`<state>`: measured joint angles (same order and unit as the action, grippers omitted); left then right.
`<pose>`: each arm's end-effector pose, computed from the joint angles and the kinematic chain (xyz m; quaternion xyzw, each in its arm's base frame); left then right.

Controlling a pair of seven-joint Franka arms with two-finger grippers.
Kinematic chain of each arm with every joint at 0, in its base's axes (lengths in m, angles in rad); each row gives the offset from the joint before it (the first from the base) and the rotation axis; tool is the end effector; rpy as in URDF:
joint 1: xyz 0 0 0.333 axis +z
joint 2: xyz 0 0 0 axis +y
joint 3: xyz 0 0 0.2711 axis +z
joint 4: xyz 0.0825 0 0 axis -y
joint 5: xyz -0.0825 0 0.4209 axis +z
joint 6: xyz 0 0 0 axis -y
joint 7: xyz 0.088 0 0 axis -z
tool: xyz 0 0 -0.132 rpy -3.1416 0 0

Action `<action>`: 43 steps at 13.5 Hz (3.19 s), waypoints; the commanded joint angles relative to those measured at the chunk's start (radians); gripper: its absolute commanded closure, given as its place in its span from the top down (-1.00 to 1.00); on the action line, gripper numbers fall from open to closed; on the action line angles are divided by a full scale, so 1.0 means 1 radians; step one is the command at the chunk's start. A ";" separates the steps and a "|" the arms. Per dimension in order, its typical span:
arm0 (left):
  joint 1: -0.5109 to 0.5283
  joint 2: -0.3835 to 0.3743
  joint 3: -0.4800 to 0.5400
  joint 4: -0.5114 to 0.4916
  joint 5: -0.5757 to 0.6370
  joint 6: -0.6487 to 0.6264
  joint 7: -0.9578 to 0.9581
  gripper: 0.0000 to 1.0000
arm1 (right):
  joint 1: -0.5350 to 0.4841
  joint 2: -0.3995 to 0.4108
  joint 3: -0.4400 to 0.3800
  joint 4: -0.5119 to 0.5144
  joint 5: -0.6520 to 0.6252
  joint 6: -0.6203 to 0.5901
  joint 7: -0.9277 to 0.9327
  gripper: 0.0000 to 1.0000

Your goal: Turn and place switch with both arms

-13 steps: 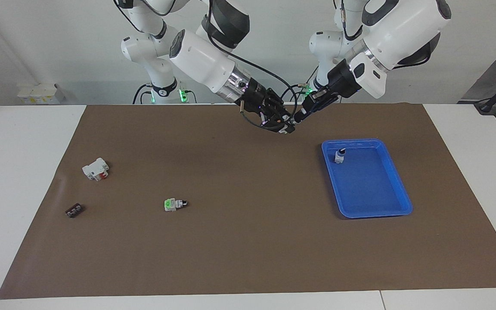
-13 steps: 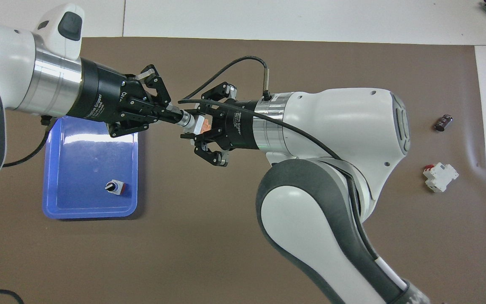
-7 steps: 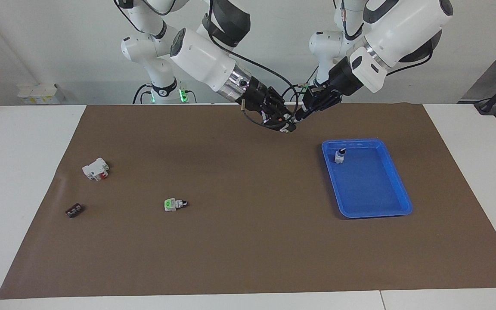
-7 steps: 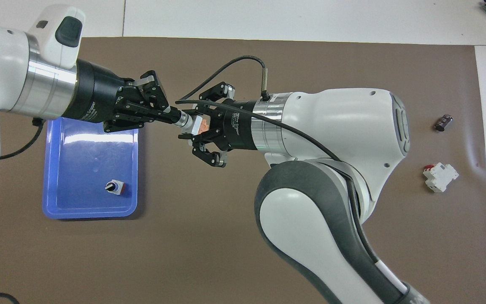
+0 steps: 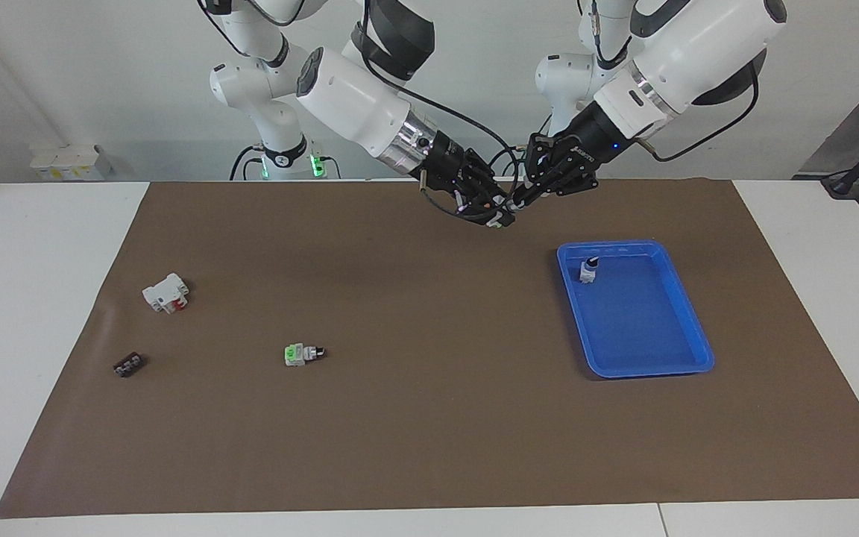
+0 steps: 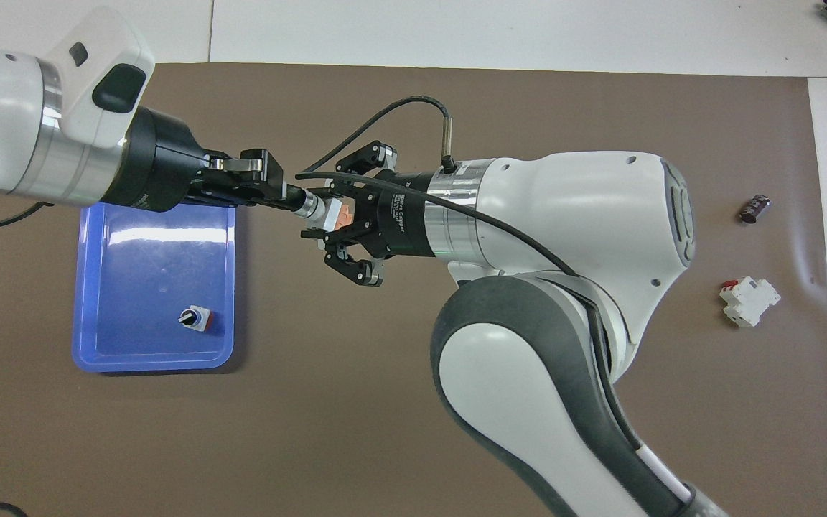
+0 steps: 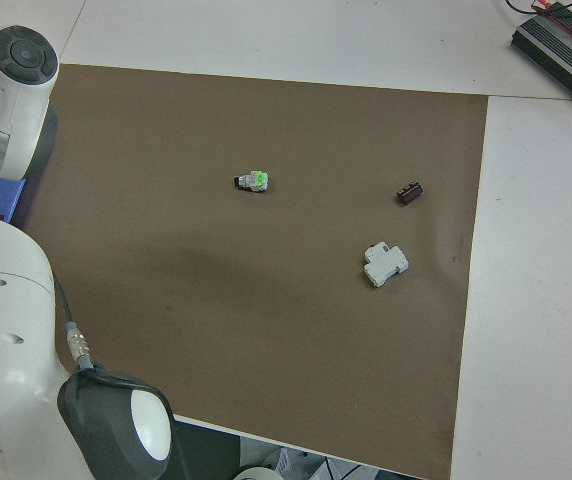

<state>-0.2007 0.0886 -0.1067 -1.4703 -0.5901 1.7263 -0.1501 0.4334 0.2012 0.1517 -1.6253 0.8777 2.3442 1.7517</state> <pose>0.5859 -0.2514 0.5884 0.9508 -0.0535 0.0113 0.3050 0.5798 0.4060 0.4982 -0.6076 0.6567 0.2622 0.3617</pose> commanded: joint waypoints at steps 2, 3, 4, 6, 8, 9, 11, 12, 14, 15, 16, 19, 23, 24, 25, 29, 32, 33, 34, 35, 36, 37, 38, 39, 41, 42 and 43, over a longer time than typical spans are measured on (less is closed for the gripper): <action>0.014 -0.055 0.010 -0.064 0.018 -0.030 0.153 -1.00 | -0.013 -0.005 -0.001 -0.002 0.004 -0.009 0.020 -1.00; 0.014 -0.059 0.010 -0.068 0.016 -0.027 0.159 -1.00 | -0.013 -0.005 -0.003 -0.002 0.004 -0.009 0.020 -1.00; 0.012 -0.061 0.009 -0.068 0.016 -0.028 0.171 -1.00 | -0.013 -0.005 -0.001 -0.002 0.004 -0.009 0.020 -1.00; 0.012 -0.059 0.010 -0.070 0.022 -0.025 0.263 -1.00 | -0.013 -0.006 -0.003 -0.002 0.004 -0.011 0.020 -1.00; 0.009 -0.059 0.009 -0.068 0.088 -0.011 0.358 -1.00 | -0.015 -0.006 -0.001 -0.002 0.004 -0.011 0.020 -1.00; 0.006 -0.059 0.009 -0.071 0.090 -0.011 0.375 -1.00 | -0.015 -0.006 -0.003 -0.002 0.006 -0.009 0.020 -1.00; 0.007 -0.059 0.009 -0.073 0.090 0.001 0.539 -1.00 | -0.015 -0.006 -0.003 -0.002 0.006 -0.009 0.020 -1.00; 0.009 -0.063 0.009 -0.085 0.090 0.009 0.614 -1.00 | -0.016 -0.006 -0.003 -0.002 0.006 -0.009 0.022 -1.00; 0.004 -0.070 0.010 -0.096 0.091 0.010 0.701 -1.00 | -0.015 -0.006 -0.003 -0.002 0.006 -0.009 0.022 -1.00; 0.004 -0.070 0.009 -0.097 0.093 0.009 0.725 -1.00 | -0.015 -0.006 -0.003 -0.002 0.006 -0.009 0.022 -1.00; 0.010 -0.070 0.009 -0.096 0.101 0.010 0.797 -1.00 | -0.016 -0.008 -0.003 -0.002 0.006 -0.009 0.022 -1.00; 0.015 -0.070 0.010 -0.097 0.107 0.012 1.087 -1.00 | -0.015 -0.008 -0.003 -0.002 0.006 -0.009 0.023 -1.00; 0.015 -0.073 0.010 -0.104 0.107 0.009 1.198 -1.00 | -0.015 -0.008 -0.003 -0.002 0.006 -0.008 0.026 -1.00; 0.018 -0.073 0.012 -0.104 0.108 0.004 1.208 -1.00 | -0.015 -0.008 -0.003 -0.002 0.006 -0.008 0.026 -1.00; 0.027 -0.073 0.012 -0.098 0.108 0.001 1.209 -1.00 | -0.015 -0.008 -0.003 -0.002 0.006 -0.009 0.026 -1.00; 0.030 -0.072 0.012 -0.097 0.124 0.012 1.202 -1.00 | -0.015 -0.009 -0.003 -0.002 0.006 -0.009 0.031 -1.00; 0.020 -0.073 0.009 -0.102 0.193 0.016 1.204 -1.00 | -0.015 -0.012 -0.003 -0.004 0.004 -0.009 0.031 -1.00; 0.018 -0.073 0.009 -0.102 0.197 0.016 1.201 -1.00 | -0.015 -0.012 -0.003 -0.005 0.006 -0.009 0.031 -1.00; 0.014 -0.075 0.009 -0.105 0.202 0.019 1.199 -1.00 | -0.015 -0.012 -0.003 -0.005 0.006 -0.009 0.031 -1.00; 0.014 -0.075 0.009 -0.110 0.208 0.019 1.202 -1.00 | -0.015 -0.012 -0.003 -0.008 0.004 -0.011 0.031 -1.00; 0.018 -0.075 0.009 -0.110 0.210 0.019 1.205 -1.00 | -0.015 -0.017 -0.003 -0.011 0.006 -0.009 0.031 -1.00; 0.024 -0.075 0.009 -0.108 0.211 0.024 1.205 -1.00 | -0.015 -0.019 -0.003 -0.011 0.004 -0.011 0.031 -1.00; 0.026 -0.075 0.009 -0.108 0.211 0.022 1.207 -1.00 | -0.015 -0.020 -0.003 -0.013 0.006 -0.011 0.031 -0.54; 0.027 -0.075 0.010 -0.108 0.216 0.021 1.209 -1.00 | -0.015 -0.022 -0.004 -0.014 0.004 -0.011 0.031 -0.25; 0.027 -0.075 0.010 -0.108 0.217 0.019 1.209 -1.00 | -0.015 -0.026 -0.006 -0.016 -0.041 -0.011 0.022 1.00; 0.027 -0.075 0.010 -0.110 0.217 0.019 1.210 -1.00 | -0.015 -0.034 -0.006 -0.016 -0.078 -0.013 0.019 1.00; 0.027 -0.075 0.010 -0.110 0.217 0.018 1.210 -1.00 | -0.019 -0.040 -0.006 -0.016 -0.098 -0.014 0.017 1.00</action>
<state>-0.1837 0.0483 -0.0965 -1.5373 -0.3946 1.7342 1.0355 0.4282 0.1958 0.1430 -1.6255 0.8305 2.3423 1.7526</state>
